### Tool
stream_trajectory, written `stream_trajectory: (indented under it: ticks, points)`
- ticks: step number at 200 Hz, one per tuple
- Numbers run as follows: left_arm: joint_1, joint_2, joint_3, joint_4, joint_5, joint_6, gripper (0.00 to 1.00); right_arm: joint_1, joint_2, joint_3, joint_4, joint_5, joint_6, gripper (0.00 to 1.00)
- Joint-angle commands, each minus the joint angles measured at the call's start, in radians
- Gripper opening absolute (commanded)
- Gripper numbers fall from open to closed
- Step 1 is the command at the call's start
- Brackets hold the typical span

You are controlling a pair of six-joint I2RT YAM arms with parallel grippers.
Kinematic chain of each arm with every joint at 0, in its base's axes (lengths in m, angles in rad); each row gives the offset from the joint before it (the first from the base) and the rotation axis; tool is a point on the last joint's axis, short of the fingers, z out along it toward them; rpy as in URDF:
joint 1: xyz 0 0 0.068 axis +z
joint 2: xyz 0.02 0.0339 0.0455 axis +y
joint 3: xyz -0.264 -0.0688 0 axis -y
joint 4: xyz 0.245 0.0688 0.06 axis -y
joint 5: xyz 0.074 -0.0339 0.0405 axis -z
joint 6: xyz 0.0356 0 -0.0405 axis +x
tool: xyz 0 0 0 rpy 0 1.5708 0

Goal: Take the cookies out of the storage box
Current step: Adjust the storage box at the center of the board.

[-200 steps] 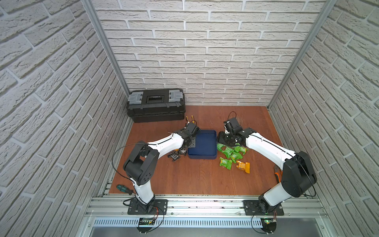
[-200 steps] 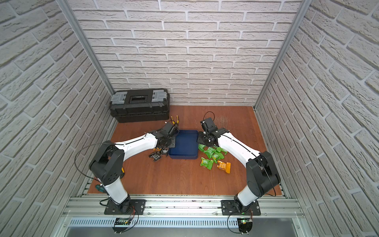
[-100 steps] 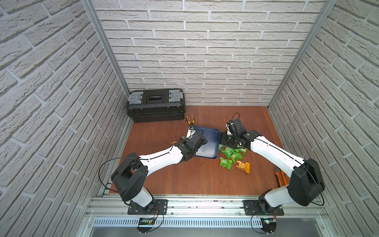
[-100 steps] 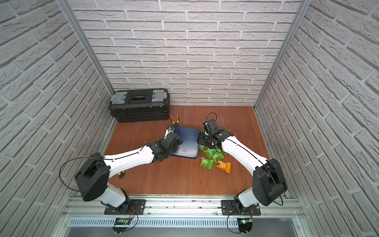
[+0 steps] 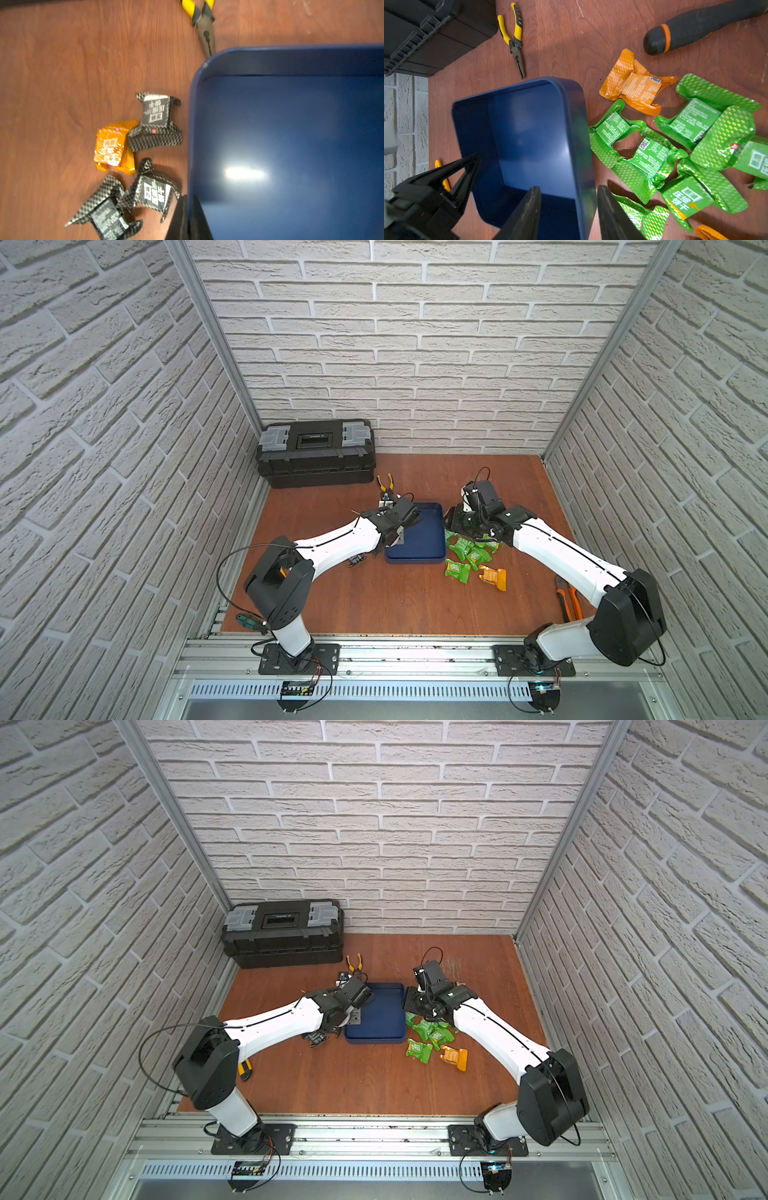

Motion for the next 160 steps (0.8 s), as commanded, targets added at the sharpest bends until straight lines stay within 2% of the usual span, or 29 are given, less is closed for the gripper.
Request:
stream_trajectory:
  ticks: [1,16,65,100,135,160]
  points:
    - [0.033,0.023,0.014,-0.053,0.111,-0.076,0.0,0.003,-0.033,-0.003,-0.002,0.024,0.014,0.49]
    - [0.059,0.03,-0.005,-0.022,0.151,-0.083,0.0,0.003,-0.038,-0.002,-0.013,0.029,0.013,0.49]
    - [0.064,0.078,0.02,-0.005,0.197,-0.026,0.0,-0.006,-0.052,-0.017,-0.025,0.042,0.011,0.49]
    - [0.067,0.078,0.015,0.01,0.199,-0.022,0.09,-0.009,-0.055,-0.02,-0.029,0.054,0.011,0.49]
    - [0.071,0.032,-0.008,0.032,0.164,-0.021,0.22,-0.024,-0.069,-0.025,-0.042,0.07,0.004,0.5]
    - [0.078,-0.012,-0.03,0.055,0.133,-0.011,0.25,-0.038,-0.082,-0.034,-0.048,0.078,-0.002,0.5]
